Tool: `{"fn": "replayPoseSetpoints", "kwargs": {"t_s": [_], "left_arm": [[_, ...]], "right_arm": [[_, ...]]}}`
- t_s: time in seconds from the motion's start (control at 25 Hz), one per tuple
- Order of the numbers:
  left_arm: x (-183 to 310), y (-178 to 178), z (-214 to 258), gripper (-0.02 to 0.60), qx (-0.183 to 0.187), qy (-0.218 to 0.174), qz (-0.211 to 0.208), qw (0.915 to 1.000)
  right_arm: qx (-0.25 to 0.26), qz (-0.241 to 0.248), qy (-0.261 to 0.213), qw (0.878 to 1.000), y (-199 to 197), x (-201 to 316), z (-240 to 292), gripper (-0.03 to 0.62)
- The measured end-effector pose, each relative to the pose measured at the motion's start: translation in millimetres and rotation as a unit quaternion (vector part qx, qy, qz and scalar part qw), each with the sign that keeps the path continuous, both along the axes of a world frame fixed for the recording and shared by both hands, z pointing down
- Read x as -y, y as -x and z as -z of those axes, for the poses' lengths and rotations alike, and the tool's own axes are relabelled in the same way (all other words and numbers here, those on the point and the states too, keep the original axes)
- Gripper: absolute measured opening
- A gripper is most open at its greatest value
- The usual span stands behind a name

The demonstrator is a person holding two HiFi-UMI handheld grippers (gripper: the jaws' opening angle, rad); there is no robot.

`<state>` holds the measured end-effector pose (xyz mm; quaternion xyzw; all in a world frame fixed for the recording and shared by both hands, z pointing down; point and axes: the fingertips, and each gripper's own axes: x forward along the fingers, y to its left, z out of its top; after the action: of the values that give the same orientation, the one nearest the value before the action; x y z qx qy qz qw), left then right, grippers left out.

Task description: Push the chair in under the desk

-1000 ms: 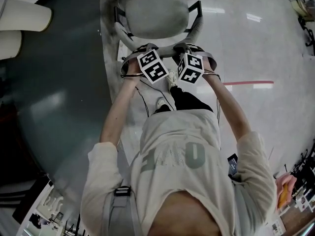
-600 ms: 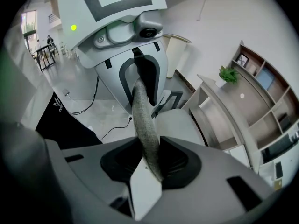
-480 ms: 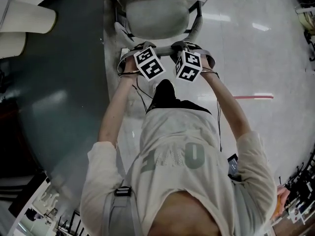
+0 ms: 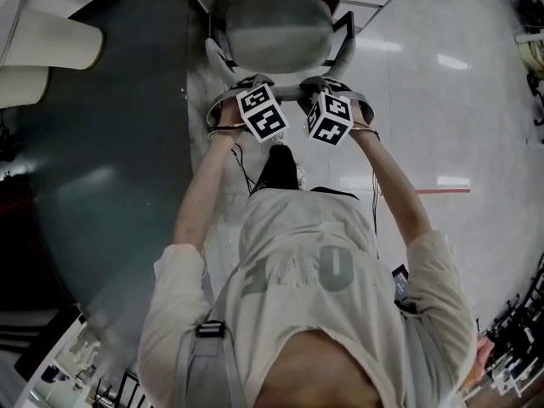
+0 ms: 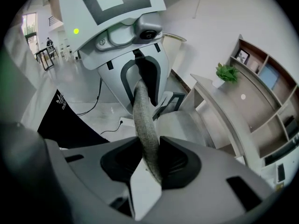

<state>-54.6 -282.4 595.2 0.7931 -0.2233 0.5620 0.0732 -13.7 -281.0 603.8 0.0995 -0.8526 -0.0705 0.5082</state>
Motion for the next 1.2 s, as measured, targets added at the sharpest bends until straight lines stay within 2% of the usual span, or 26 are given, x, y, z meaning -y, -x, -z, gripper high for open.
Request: {"fn": "replayPoseSetpoints", "kwargs": {"t_s": [0.4, 0.68, 1.0, 1.2], "left_arm": [[98, 33, 5, 0.178, -0.004, -0.003, -0.027, 0.9996], [146, 47, 8, 0.181, -0.002, -0.006, -0.032, 0.9995], [179, 8, 6, 0.183, -0.028, -0.009, -0.028, 0.9992], [181, -3, 4, 0.183, -0.03, 0.011, -0.021, 0.9993]], "right_arm": [[0.012, -0.025, 0.002, 1.0, 33, 95, 5, 0.115], [0.01, -0.04, 0.001, 0.999, 46, 141, 8, 0.115], [-0.014, -0.048, 0.002, 0.999, 8, 180, 5, 0.127], [-0.012, -0.025, 0.005, 1.0, -2, 184, 3, 0.129]]}}
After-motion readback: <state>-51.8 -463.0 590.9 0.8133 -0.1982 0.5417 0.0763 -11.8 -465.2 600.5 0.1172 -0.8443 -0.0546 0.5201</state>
